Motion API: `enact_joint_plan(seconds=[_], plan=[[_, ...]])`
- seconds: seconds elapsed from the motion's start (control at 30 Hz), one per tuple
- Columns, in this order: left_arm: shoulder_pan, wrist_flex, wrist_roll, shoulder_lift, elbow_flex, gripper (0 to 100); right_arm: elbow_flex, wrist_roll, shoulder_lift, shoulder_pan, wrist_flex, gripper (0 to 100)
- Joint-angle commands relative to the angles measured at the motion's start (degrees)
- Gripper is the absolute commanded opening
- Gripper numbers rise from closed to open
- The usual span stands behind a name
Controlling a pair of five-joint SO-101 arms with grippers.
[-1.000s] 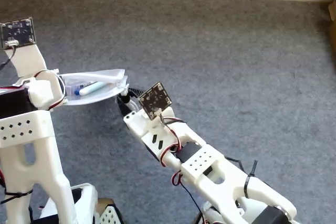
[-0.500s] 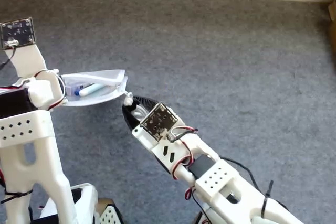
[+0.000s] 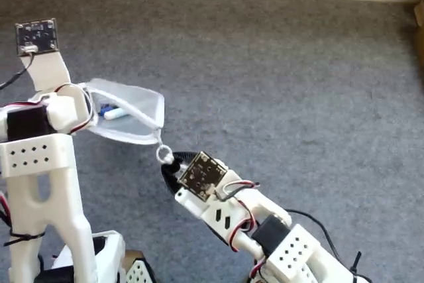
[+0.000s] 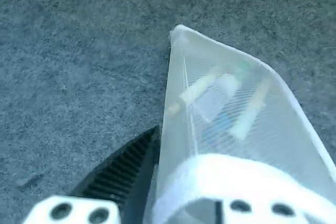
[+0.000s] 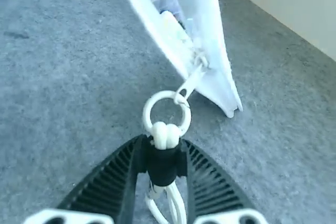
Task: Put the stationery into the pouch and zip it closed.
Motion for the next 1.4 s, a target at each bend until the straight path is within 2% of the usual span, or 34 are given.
enact_joint_plan(seconds=[0.0, 0.17, 0.3, 0.4, 0.53, 0.7, 1.07, 1.37], plan=[[5.67, -0.79, 0.53, 0.48, -2.42, 24, 2.33, 0.88, -5.32, -0.92, 1.71, 0.4], [11.74, -0.97, 0.35, 0.48, -4.70, 24, 6.73, 0.88, -9.71, -0.92, 1.63, 0.4], [18.24, -1.14, -6.68, 0.48, -5.23, 24, 8.13, 0.88, -11.74, -0.92, 1.63, 0.4], [21.85, -1.14, -8.09, 0.48, -5.23, 24, 8.75, 0.88, -12.62, -0.92, 1.63, 0.4], [24.75, -1.23, -8.18, 0.48, -5.32, 24, 8.75, 0.88, -13.05, -0.92, 1.63, 0.4], [28.09, -2.81, -15.38, 0.66, -5.14, 24, 8.75, 0.79, -13.05, -0.92, 1.63, 0.4], [30.90, -2.11, -15.47, 0.40, -10.33, 24, 8.84, 0.88, -13.05, -0.92, 1.63, 0.4], [30.99, 2.99, -15.47, 0.40, -15.43, 24, 8.84, 0.88, -13.05, -0.75, 1.63, 0.4]])
